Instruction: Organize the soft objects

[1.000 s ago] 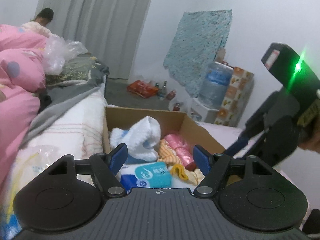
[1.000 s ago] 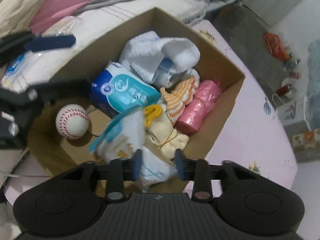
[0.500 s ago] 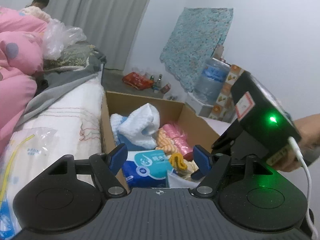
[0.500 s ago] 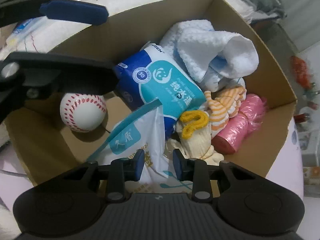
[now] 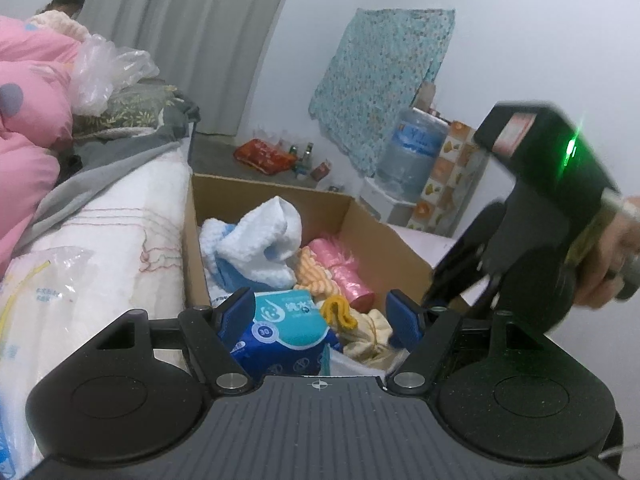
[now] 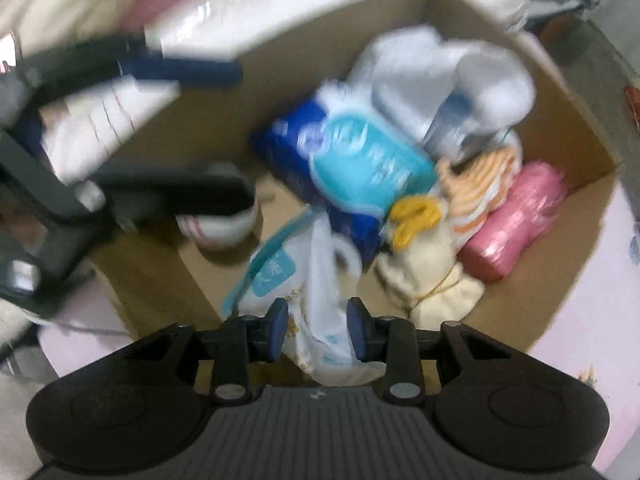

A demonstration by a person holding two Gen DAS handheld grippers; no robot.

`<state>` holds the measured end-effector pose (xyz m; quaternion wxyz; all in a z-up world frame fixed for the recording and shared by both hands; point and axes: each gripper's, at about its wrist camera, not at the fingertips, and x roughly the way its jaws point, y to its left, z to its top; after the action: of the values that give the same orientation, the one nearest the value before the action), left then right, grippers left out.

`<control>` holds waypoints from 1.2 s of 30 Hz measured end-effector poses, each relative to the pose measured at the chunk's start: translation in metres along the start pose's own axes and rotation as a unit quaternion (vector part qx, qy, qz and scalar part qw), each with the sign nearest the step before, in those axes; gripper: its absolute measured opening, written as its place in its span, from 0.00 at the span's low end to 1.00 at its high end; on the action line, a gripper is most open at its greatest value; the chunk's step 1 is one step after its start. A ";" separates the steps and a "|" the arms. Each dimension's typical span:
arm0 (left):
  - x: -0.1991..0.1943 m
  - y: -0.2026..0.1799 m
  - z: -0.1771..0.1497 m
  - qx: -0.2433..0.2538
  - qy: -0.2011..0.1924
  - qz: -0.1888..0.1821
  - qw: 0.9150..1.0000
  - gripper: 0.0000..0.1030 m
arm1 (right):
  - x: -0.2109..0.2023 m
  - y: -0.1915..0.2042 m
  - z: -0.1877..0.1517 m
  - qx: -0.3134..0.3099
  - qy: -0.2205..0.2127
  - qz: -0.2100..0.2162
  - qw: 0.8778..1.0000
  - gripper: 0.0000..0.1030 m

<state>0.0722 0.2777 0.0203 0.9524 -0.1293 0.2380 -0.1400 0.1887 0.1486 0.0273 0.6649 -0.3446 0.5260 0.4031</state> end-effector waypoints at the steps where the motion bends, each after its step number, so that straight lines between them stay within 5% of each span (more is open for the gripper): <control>1: -0.001 0.000 0.000 0.002 -0.002 0.002 1.000 0.70 | -0.007 -0.002 0.001 0.001 -0.006 -0.007 1.000 0.32; 7: -0.001 -0.003 -0.002 0.016 -0.005 0.015 1.000 0.70 | 0.002 0.003 -0.008 -0.056 0.044 -0.090 0.993 0.28; 12: 0.000 -0.010 -0.004 0.028 0.001 0.008 1.000 0.70 | 0.039 0.011 -0.017 -0.114 0.092 -0.178 0.973 0.21; 16: -0.002 -0.013 -0.004 0.034 -0.003 0.004 0.999 0.70 | 0.057 0.018 -0.019 -0.134 0.106 -0.176 0.969 0.13; 24: -0.002 -0.013 -0.004 0.032 -0.002 0.002 0.999 0.70 | 0.036 0.012 -0.024 -0.133 0.103 -0.173 0.970 0.12; 29: -0.002 -0.016 -0.005 0.036 -0.003 0.004 0.999 0.70 | 0.005 0.011 -0.011 -0.108 0.056 -0.178 0.976 0.12; 36: -0.010 -0.006 -0.001 0.010 -0.033 0.009 0.999 0.70 | -0.015 0.034 0.012 -0.114 -0.028 -0.088 0.989 0.13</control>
<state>0.0617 0.2752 0.0261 0.9622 -0.1219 0.2064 -0.1293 0.1617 0.1711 0.0434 0.6686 -0.4521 0.4251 0.4097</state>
